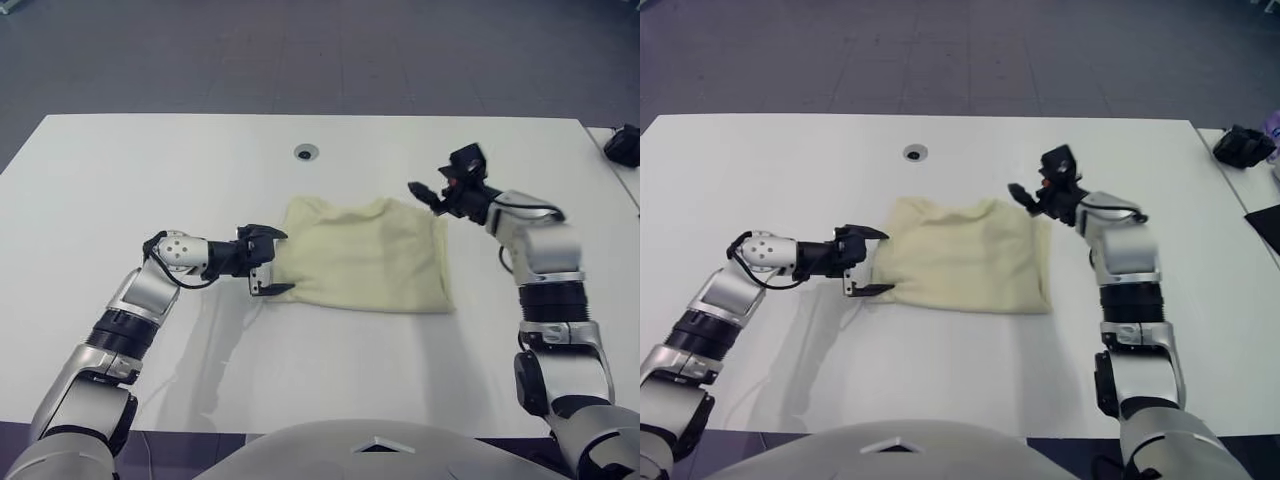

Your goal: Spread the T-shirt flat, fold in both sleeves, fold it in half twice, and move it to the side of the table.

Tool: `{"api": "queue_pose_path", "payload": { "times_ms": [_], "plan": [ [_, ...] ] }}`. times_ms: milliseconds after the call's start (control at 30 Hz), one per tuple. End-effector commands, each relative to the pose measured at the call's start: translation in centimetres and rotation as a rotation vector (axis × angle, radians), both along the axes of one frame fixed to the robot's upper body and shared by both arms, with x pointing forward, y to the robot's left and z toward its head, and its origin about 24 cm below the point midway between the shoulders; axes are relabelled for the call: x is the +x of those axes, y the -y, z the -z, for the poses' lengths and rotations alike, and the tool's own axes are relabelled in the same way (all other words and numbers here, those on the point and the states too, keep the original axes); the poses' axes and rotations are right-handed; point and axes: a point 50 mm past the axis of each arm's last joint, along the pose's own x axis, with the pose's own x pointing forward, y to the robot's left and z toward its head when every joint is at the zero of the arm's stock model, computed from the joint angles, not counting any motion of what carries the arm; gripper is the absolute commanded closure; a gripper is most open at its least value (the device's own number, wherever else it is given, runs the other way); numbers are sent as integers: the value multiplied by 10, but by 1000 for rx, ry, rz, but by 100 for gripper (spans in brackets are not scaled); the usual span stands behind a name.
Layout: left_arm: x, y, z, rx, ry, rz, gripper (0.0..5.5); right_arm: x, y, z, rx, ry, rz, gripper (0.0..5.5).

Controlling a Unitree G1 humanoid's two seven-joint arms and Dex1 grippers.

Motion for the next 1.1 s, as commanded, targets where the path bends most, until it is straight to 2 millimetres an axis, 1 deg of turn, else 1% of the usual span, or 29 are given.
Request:
{"api": "queue_pose_path", "payload": {
  "times_ms": [33,100,167,233,300,333,400,467,500,567,600,667,733,767,833,933,967,1033,1100],
  "plan": [
    [4,-6,9,100,-28,4,10,-22,30,41,-347,-59,-85,238],
    [7,-10,10,124,-21,1,10,-33,32,47,-365,-72,-137,268],
    [12,-14,11,144,-12,-10,10,-42,28,49,-359,-76,-176,293],
    [21,-14,11,172,11,-5,10,-54,25,47,-341,-86,-194,326],
    [28,-14,10,189,35,-6,10,-60,23,40,-320,-89,-202,363],
    [33,-13,8,196,61,-3,10,-63,22,36,-300,-86,-186,373],
    [41,-14,3,201,113,-11,10,-67,16,24,-246,-83,-180,413],
    [47,-16,-4,217,184,-10,10,-76,3,13,-194,-101,-222,449],
    [50,-15,-8,232,225,11,10,-81,-2,7,-164,-102,-228,458],
    [54,-13,-20,246,311,52,10,-86,-7,-11,-102,-89,-208,497],
    [56,-12,-26,244,347,77,10,-85,-6,-21,-83,-71,-189,506],
    [53,-9,-39,224,419,143,10,-77,-1,-42,-83,-18,-155,547],
    [48,-8,-50,224,483,219,10,-68,5,-58,-98,39,-138,549],
    [45,-10,-55,240,514,253,10,-63,8,-63,-120,66,-143,549],
    [41,-12,-63,247,558,276,10,-60,12,-61,-193,90,-202,549],
    [39,-11,-74,247,622,275,10,-62,20,-43,-281,57,-316,549],
    [40,-11,-76,228,629,238,10,-63,24,-37,-305,46,-345,549],
    [38,-6,-70,185,605,171,10,-67,29,-27,-328,18,-393,549],
    [30,-2,-54,139,538,80,10,-71,31,-15,-350,-21,-446,549]
  ]
}}
